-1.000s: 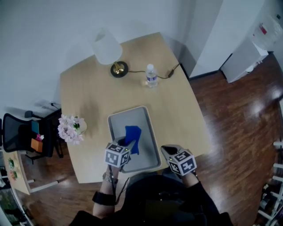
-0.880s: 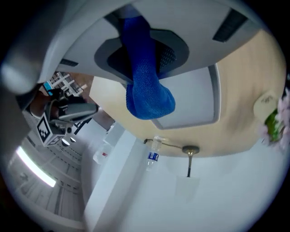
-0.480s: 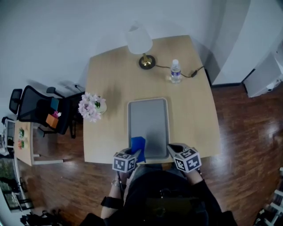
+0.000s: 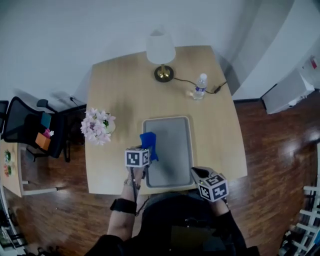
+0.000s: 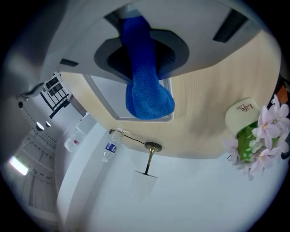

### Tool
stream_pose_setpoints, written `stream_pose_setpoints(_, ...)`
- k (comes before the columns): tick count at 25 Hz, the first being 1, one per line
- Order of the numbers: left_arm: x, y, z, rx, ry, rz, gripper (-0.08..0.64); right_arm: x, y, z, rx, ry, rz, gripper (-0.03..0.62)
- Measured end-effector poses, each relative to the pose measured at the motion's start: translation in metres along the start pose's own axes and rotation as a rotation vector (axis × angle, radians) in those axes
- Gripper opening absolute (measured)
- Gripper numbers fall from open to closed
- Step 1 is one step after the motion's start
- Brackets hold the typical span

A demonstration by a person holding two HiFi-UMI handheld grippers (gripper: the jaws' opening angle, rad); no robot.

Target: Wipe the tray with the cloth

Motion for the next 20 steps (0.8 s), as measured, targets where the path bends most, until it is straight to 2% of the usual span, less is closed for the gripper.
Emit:
stream_pose_setpoints(4, 0.025, 0.021, 0.037, -0.012, -0.007, 0.009, 0.1, 0.0, -0.002, -0.005, 0.019, 0.04, -0.027, 0.006)
stream_pose_setpoints(8, 0.045, 0.03, 0.059, -0.049, -0.02, 0.037, 0.1, -0.001, -0.02, 0.008, 0.03, 0.018, -0.048, 0.006)
stream_pose_setpoints(13, 0.073, 0.033, 0.066, -0.084, 0.022, 0.055, 0.1, -0.002, -0.042, 0.019, 0.007, 0.034, -0.025, 0.006)
stream_pose_setpoints(20, 0.078, 0.033, 0.069, -0.077, 0.048, 0.108, 0.1, 0.001, -0.077, 0.025, 0.029, 0.046, 0.009, 0.006)
Point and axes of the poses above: the fingertips, and each gripper's own axes: x forward along the fingers, y to its left, z out of its top, the point moved 8 cm from there along -x, backward along the fingers, and after that the axes turned 7 degrees about -z, right-handed, at the moved point
